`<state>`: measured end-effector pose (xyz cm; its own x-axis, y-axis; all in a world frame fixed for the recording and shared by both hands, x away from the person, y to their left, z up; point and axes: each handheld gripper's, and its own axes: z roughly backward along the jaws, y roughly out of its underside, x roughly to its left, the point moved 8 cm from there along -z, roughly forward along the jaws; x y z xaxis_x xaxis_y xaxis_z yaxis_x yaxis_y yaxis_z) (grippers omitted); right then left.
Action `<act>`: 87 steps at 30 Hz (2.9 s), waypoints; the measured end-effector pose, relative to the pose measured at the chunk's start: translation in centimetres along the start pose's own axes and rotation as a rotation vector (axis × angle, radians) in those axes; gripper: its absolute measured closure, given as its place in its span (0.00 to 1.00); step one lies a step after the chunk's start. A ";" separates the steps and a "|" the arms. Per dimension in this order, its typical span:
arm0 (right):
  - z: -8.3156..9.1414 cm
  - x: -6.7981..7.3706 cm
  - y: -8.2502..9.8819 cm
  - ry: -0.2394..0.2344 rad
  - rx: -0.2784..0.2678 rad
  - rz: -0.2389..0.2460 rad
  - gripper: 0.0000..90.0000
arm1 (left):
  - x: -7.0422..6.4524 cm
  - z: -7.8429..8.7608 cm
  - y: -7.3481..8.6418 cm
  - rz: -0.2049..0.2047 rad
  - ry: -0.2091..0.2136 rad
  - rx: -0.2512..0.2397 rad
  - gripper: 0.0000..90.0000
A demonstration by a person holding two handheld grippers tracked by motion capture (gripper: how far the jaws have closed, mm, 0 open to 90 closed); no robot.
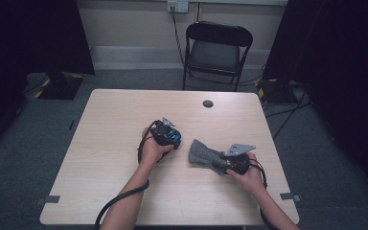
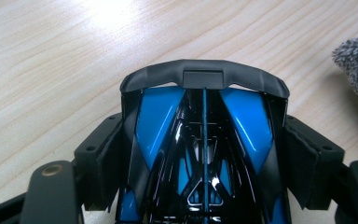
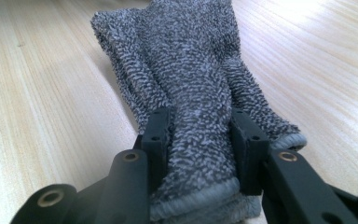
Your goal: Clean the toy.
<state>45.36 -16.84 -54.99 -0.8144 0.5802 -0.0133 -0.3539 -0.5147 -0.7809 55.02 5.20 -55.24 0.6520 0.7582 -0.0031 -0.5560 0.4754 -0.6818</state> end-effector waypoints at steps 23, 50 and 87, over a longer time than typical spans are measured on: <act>-0.1 0.0 -0.1 0.020 0.010 -0.002 0.75 | -0.6 2.8 0.2 -0.010 0.051 -0.039 0.28; 0.6 -2.5 -6.7 0.151 0.013 -0.186 0.84 | -4.8 9.4 0.1 -0.109 0.180 -0.123 0.28; -3.5 5.3 -13.1 -0.028 0.037 -0.021 0.84 | -2.0 9.8 1.6 -0.036 0.098 -0.117 0.28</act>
<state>47.28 -4.78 -47.03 -0.8189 0.5736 0.0208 -0.3877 -0.5260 -0.7569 47.75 8.86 -49.16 0.7211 0.6914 -0.0448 -0.4710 0.4418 -0.7635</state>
